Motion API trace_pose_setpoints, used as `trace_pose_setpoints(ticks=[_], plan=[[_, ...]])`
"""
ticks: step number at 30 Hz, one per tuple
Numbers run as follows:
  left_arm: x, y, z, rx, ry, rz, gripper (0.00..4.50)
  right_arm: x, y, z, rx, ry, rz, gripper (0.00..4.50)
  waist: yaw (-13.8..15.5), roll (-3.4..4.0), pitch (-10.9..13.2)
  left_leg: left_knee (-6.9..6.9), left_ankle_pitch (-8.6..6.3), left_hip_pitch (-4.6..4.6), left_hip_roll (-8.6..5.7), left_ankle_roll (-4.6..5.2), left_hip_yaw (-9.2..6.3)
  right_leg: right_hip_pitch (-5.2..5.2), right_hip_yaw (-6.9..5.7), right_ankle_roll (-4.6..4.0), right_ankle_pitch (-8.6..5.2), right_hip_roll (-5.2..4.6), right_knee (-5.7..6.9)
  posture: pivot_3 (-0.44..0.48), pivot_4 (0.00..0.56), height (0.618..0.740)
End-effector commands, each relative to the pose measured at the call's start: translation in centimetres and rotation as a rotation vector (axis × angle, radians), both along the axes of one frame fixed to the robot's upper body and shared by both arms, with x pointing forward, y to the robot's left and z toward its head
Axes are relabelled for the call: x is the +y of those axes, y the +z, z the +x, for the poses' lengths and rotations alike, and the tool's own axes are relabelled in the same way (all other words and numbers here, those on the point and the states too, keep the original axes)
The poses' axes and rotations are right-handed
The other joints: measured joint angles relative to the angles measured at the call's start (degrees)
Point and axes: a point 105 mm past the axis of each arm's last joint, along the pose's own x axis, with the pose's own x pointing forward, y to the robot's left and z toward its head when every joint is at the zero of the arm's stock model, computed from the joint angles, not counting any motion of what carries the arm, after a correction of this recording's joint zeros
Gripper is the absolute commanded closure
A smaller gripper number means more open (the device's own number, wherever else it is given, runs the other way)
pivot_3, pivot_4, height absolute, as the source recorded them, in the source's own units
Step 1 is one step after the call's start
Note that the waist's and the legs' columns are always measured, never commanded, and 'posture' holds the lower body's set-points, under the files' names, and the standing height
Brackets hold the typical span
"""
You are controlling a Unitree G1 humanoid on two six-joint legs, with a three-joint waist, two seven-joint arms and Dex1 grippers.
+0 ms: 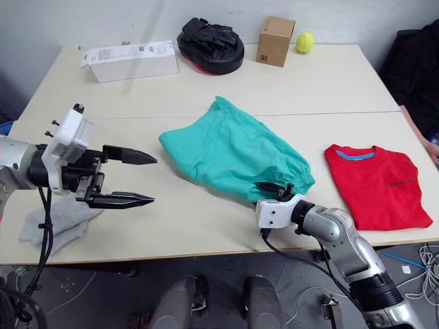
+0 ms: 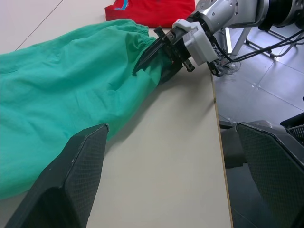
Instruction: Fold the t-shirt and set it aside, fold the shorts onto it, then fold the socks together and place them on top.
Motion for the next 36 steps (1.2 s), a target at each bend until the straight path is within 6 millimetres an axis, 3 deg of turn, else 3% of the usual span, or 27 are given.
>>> trace_pose_setpoints(ticks=[1,3,9,14,25,32,36], plan=[[0.1,0.3,-0.2,-0.023,-0.004,0.010,0.00,0.0,-0.4,0.1,0.005,0.017,-0.035,3.79,-0.19,0.00,0.00,-0.01,0.00,0.00,0.00,0.00,0.00,0.00,0.00,0.00,0.00,0.00,0.00,0.000,0.150,0.740],[0.1,0.3,-0.2,-0.024,-0.003,0.008,0.00,0.1,-0.4,0.0,0.009,0.037,-0.046,4.48,-0.31,0.00,0.00,-0.03,0.00,0.00,0.01,0.00,0.00,-0.02,0.00,0.00,0.00,0.00,0.00,0.000,0.150,0.740],[0.2,0.1,-0.3,-0.020,-0.007,0.018,0.00,1.3,-0.4,-0.9,0.061,0.179,-0.070,4.48,-0.45,0.00,0.00,-0.06,-0.02,0.01,0.04,-0.03,0.00,-0.04,-0.01,0.00,0.00,0.04,0.01,0.000,0.150,0.740],[0.3,-0.3,-0.5,-0.010,-0.020,0.034,0.00,1.6,-0.7,-3.6,0.118,0.401,-0.137,4.48,-0.39,0.00,0.00,-0.11,-0.03,0.00,0.04,-0.05,-0.01,-0.07,-0.03,0.00,0.00,0.04,0.01,0.000,0.150,0.740],[0.1,-1.1,-1.2,0.034,-0.057,0.044,0.00,-1.3,-0.3,-8.3,0.075,0.679,-0.239,4.48,-0.29,0.02,0.02,-0.10,-0.03,0.01,0.04,-0.05,-0.04,-0.04,-0.12,0.00,0.00,-0.03,-0.02,0.000,0.150,0.740],[-0.6,-2.4,-1.7,0.069,-0.094,0.042,0.00,-5.1,-0.6,-7.2,0.013,0.641,-0.355,4.48,-0.32,0.02,0.02,-0.06,-0.02,0.03,0.05,-0.05,-0.04,0.00,-0.14,-0.10,-0.06,-0.04,-0.03,0.000,0.150,0.740],[-1.1,-2.9,-1.5,0.070,-0.114,0.040,0.00,-5.7,-0.3,-6.3,-0.006,0.596,-0.340,4.48,-0.32,0.02,0.02,-0.05,-0.02,0.04,0.06,-0.06,-0.04,0.01,-0.15,-0.13,-0.08,-0.04,-0.02,0.000,0.150,0.740]])
